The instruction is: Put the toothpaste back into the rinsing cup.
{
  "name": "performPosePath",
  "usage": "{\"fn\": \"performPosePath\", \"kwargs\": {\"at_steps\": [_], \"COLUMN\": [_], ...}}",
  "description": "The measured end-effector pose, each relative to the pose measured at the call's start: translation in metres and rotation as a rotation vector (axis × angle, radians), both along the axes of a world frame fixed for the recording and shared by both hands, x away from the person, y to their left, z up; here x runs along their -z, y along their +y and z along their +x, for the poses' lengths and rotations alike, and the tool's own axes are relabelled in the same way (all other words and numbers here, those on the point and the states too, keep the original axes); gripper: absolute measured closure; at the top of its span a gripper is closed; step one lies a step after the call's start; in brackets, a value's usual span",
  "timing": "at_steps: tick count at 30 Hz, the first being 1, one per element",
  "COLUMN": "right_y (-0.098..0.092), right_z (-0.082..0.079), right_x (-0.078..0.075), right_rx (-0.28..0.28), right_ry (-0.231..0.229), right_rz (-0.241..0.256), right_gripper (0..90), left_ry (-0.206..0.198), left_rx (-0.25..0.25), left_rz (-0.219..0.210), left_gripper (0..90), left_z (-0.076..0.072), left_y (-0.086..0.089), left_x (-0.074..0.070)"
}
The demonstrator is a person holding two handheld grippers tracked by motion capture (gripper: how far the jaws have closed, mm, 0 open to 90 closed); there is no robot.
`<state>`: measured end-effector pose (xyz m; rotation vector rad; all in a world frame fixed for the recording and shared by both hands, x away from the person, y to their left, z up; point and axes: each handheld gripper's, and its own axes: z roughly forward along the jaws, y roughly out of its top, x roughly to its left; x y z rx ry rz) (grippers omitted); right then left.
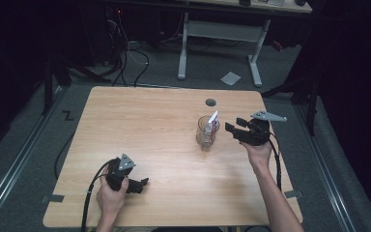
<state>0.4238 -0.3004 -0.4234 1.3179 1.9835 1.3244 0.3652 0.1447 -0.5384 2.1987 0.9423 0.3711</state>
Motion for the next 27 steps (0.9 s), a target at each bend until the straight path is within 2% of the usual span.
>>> {"fn": "performPosePath", "kwargs": {"at_steps": [7,18,27], "right_y": [-0.007,-0.021,-0.028], "right_z": [-0.007,-0.022,-0.032], "right_x": [0.001,0.000,0.004], "right_rx": [0.016,0.041,0.030], "right_ry": [0.009,0.000,0.009], "right_rz": [-0.007,0.021,0.008], "right_gripper": [40.6,41.4,41.2], "left_ry": [0.000,0.000,-0.002], "left_rx": [0.000,-0.001,-0.002], "left_rz": [0.000,0.000,0.000], "left_gripper": [0.3,0.3,0.3], "left_z": [0.000,0.000,0.000], "left_y": [0.000,0.000,0.000], "left_x": [0.000,0.000,0.000]}}
